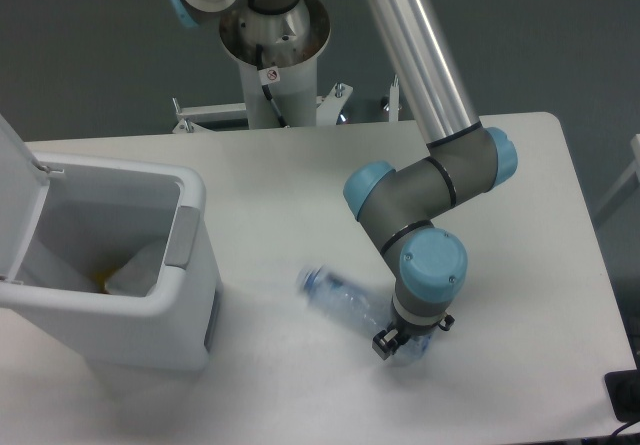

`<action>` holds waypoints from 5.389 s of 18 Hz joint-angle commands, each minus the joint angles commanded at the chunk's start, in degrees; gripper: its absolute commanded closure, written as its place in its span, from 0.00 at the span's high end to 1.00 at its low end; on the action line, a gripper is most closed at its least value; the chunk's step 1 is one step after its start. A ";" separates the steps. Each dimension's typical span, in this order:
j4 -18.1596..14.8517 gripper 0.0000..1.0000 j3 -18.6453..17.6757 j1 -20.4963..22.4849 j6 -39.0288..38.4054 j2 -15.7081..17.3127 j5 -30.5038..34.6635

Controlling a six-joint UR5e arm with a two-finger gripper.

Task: Place the trash in the trash can
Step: 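Rotate the gripper and close it around the bottle's body, then lift the bottle and carry it into the white bin, then open the gripper to drop the bottle into the bin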

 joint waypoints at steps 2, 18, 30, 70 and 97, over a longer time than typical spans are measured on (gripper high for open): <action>0.00 0.50 0.27 0.00 -0.01 -0.09 0.09; 0.00 0.36 7.73 0.00 0.96 4.39 0.53; 6.50 0.36 15.03 0.35 3.77 10.44 -5.09; 12.66 0.35 5.29 -15.64 20.11 20.39 -50.63; 12.57 1.00 0.01 -10.12 26.35 23.02 -46.76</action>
